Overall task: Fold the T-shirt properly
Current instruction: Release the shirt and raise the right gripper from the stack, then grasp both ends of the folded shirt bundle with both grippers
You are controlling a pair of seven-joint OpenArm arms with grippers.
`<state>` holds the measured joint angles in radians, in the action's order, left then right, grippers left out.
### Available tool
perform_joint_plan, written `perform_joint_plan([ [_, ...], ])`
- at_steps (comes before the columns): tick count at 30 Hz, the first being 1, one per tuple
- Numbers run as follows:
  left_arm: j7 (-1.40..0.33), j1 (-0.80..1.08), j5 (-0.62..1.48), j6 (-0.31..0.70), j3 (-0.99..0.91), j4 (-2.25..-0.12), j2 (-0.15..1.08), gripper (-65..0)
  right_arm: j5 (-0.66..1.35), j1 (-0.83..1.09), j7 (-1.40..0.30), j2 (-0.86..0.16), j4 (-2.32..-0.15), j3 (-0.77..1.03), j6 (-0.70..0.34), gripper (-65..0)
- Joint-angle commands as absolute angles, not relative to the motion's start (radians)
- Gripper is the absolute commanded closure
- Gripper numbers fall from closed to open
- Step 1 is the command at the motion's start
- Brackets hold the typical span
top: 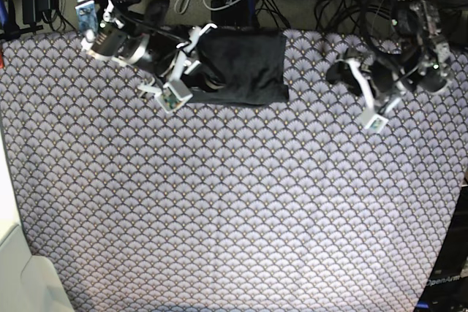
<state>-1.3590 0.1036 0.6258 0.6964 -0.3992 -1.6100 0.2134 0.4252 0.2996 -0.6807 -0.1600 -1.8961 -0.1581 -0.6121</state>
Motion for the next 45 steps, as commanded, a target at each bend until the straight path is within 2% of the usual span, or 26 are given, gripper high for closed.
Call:
perform_joint_plan([
  [1,-1.346,0.082,0.642,0.698,-0.383,-1.61,0.213,-37.0,0.441,0.292,-0.659,-0.176,-1.913,-0.154,-0.619,-9.3],
  [7,-1.353,0.079,0.728,0.698,-0.338,-1.6,0.151,-37.0,0.44,0.292,-0.659,-0.2,-1.913,-0.156,-0.619,-9.3],
  [16,-1.354,0.127,0.954,0.698,-0.346,-1.589,0.156,-36.9,0.44,0.289,-0.661,-0.206,-1.911,-0.156,-0.619,-9.3],
  [29,-1.345,0.134,0.958,0.698,-0.346,-1.455,0.042,-36.8,0.44,0.294,-0.661,-0.234,-1.911,-0.157,-0.619,-9.3],
  [38,-1.307,0.145,0.96,0.698,-0.346,-1.449,0.039,-36.7,0.44,0.295,-0.662,-0.234,-1.911,-0.162,-0.619,-9.3],
  [45,-1.302,0.122,0.964,0.698,-0.348,-1.299,0.016,-36.7,0.44,0.295,-0.662,-0.234,-1.911,-0.163,-0.619,-9.3],
])
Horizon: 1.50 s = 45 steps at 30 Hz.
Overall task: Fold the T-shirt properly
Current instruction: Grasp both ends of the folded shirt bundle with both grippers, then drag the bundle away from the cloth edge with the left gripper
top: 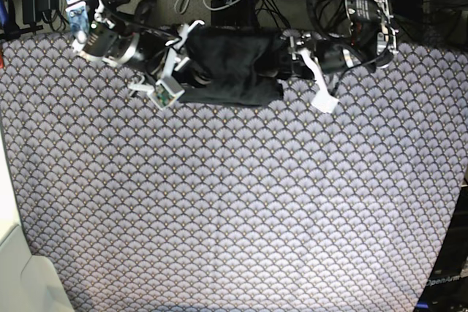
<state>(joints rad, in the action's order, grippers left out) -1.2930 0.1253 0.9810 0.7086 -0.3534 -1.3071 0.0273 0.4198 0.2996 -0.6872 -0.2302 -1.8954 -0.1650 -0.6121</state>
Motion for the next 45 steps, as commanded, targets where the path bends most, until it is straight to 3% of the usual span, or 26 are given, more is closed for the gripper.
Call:
perform_joint_plan([
  [1,-1.302,0.114,0.964,0.698,-0.348,-1.285,0.012,-36.7,0.44,0.295,-0.662,-0.234,-1.911,-0.163,-0.619,-9.3],
  [8,-1.302,0.085,0.963,0.698,-0.34,-1.248,-0.019,-34.1,0.44,0.295,-0.662,-0.249,-1.911,-0.163,-0.619,-9.3],
  [10,-1.302,0.085,0.961,0.698,-0.34,-1.248,-0.031,-27.8,0.44,0.295,-0.662,-0.252,-1.911,-0.163,-0.619,-9.3],
  [14,-1.302,0.059,0.957,0.698,-0.338,-1.247,-0.038,-6.8,0.44,0.295,-0.662,-0.254,-1.911,-0.162,-0.619,-9.3],
  [16,-1.303,0.058,0.957,0.698,-0.338,-1.247,-0.038,0.0,0.44,0.295,-0.662,-0.254,-1.911,-0.163,-0.619,-9.3],
  [29,-1.308,-0.002,0.957,0.698,-0.341,-1.265,-0.031,-0.1,0.44,0.285,-0.662,-0.255,-1.89,-0.156,-0.619,-9.1],
  [36,-1.31,-0.062,0.964,0.698,-0.323,-1.379,-0.038,-0.1,0.44,0.283,-0.659,-0.274,-1.891,-0.154,-0.619,-8.9],
  [45,-1.291,-0.199,0.918,0.698,-0.214,-1.376,0.01,-0.1,0.44,0.285,-0.659,-0.272,-1.891,0.061,-0.619,-8.9],
])
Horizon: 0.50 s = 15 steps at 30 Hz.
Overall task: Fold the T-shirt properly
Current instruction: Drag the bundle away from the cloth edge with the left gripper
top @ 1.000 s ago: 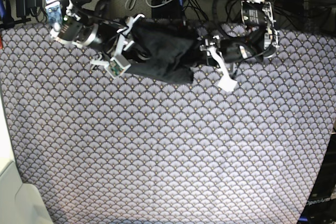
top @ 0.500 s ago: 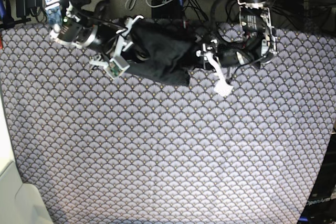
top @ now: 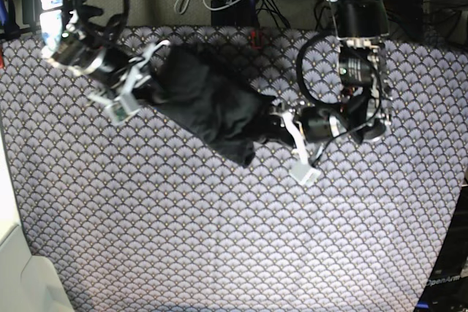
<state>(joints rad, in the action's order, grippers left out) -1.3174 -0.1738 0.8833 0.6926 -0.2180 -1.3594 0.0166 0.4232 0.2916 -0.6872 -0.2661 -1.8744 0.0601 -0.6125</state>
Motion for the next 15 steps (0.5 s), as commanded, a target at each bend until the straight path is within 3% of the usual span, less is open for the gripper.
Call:
perform_joint_plan([
  [1,-1.285,-0.213,0.891,0.698,-0.199,-1.376,0.01,-0.1,0.44,0.285,-0.659,-0.272,-1.891,0.09,-0.619,-8.9],
  [15,-1.21,-0.378,0.541,0.698,0.209,-1.374,-0.027,-0.1,0.44,0.294,-0.661,-0.272,-1.89,0.45,-0.621,-8.9],
])
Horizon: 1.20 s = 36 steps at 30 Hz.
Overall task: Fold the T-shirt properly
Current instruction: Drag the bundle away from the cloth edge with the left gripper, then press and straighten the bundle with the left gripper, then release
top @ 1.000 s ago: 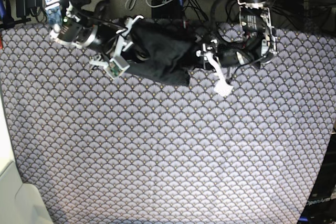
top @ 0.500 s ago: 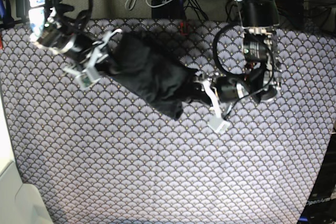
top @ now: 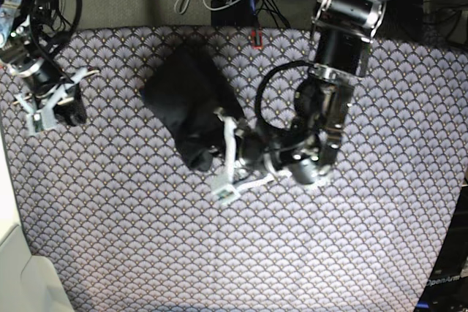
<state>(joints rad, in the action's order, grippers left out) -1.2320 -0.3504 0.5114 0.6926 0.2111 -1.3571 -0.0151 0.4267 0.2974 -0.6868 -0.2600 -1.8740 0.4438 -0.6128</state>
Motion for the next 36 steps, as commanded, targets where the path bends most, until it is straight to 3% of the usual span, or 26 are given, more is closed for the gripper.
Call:
perform_joint_plan([
  [1,-1.21,-0.381,0.51,0.698,0.226,-1.374,-0.033,-0.1,0.44,0.294,-0.661,-0.271,-1.89,0.47,-0.621,-8.9],
  [10,-1.112,-0.423,0.236,0.698,0.46,-1.374,-0.081,-0.1,0.44,0.292,-0.661,-0.271,-1.89,0.57,-0.621,-8.9],
  [26,-0.99,-0.541,0.223,0.698,0.539,-1.242,-0.085,-0.1,0.44,0.309,-0.662,-0.268,-1.888,0.613,-0.621,-9.0],
  [36,-0.954,-0.544,0.208,0.698,0.688,-1.219,-0.064,-0.1,0.44,0.317,-0.662,-0.268,-1.888,0.613,-0.621,-8.9],
])
